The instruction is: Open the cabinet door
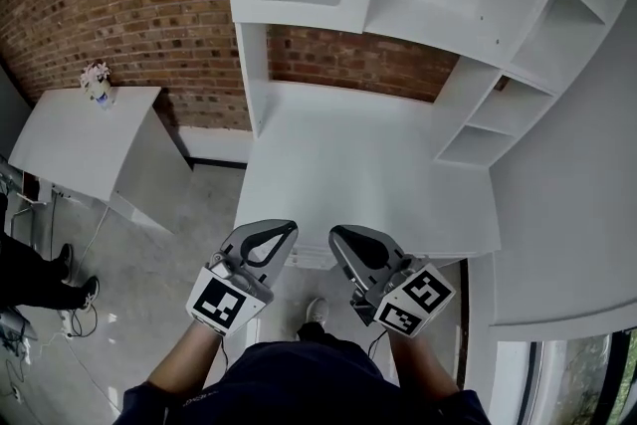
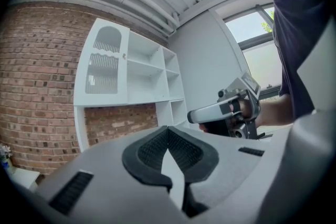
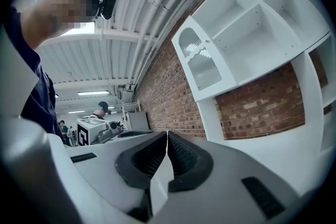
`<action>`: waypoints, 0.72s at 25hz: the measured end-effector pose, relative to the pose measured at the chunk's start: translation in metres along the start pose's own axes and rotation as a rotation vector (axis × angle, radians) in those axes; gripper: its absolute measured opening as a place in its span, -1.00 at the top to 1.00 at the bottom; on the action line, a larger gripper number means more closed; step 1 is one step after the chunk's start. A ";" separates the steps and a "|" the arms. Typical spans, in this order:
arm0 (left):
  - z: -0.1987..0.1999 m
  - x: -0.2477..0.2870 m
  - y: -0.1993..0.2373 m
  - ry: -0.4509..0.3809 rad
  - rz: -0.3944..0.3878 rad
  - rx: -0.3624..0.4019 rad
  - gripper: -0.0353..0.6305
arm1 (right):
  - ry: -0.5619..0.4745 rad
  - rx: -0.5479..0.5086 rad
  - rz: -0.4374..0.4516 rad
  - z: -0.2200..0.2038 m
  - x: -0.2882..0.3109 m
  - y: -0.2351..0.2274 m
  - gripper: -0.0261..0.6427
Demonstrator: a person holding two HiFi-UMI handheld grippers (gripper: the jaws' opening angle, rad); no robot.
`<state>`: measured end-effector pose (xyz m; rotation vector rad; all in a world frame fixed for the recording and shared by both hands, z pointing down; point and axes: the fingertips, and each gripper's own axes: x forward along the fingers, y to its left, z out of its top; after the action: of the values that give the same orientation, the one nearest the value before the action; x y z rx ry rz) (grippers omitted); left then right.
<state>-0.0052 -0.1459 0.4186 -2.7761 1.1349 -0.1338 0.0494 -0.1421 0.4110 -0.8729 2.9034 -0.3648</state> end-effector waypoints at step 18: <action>0.006 0.074 0.050 0.000 0.048 0.033 0.88 | -0.014 0.015 -0.010 0.027 0.018 -0.093 0.84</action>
<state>0.0136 -0.2323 0.4064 -2.7179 1.1875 -0.1464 0.0881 -0.2329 0.4086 -0.8847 2.8807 -0.3786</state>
